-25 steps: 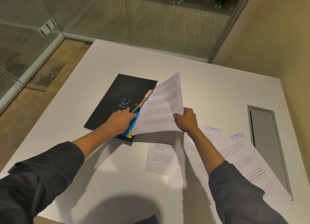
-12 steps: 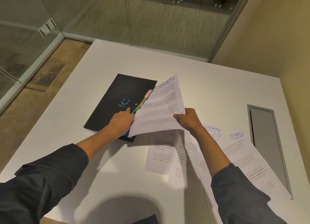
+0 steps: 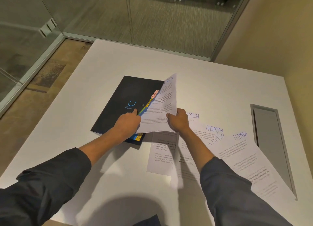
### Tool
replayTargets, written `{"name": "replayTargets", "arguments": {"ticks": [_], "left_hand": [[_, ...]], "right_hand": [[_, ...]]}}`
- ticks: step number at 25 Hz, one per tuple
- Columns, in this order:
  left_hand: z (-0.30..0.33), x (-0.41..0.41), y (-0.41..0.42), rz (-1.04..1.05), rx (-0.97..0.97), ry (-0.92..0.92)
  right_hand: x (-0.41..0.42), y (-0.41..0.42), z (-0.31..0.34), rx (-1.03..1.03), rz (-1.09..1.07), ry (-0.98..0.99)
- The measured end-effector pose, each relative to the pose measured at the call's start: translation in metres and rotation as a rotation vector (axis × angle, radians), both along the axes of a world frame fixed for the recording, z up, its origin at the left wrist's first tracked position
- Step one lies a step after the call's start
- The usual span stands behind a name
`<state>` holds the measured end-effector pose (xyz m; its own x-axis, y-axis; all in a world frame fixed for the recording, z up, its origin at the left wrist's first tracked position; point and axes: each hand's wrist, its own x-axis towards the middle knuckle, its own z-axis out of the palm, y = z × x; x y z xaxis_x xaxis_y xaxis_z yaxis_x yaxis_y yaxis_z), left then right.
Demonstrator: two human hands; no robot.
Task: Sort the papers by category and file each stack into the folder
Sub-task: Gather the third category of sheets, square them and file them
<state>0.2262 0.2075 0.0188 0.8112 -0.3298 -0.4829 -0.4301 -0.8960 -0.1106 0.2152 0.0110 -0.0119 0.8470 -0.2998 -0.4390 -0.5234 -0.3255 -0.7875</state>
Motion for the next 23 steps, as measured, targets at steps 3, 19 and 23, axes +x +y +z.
{"name": "replayTargets", "arguments": {"ticks": [3,19,23], "left_hand": [[0.004,0.0,-0.007,0.016,-0.064,-0.044],[0.027,-0.001,-0.025,0.04,-0.216,-0.083],[0.025,-0.001,-0.027,0.02,-0.247,-0.099]], "right_hand": [[-0.005,0.024,-0.006,-0.018,-0.033,0.003],[0.026,0.076,-0.004,-0.089,0.165,0.03],[0.034,0.079,0.0,-0.222,0.317,0.072]]}}
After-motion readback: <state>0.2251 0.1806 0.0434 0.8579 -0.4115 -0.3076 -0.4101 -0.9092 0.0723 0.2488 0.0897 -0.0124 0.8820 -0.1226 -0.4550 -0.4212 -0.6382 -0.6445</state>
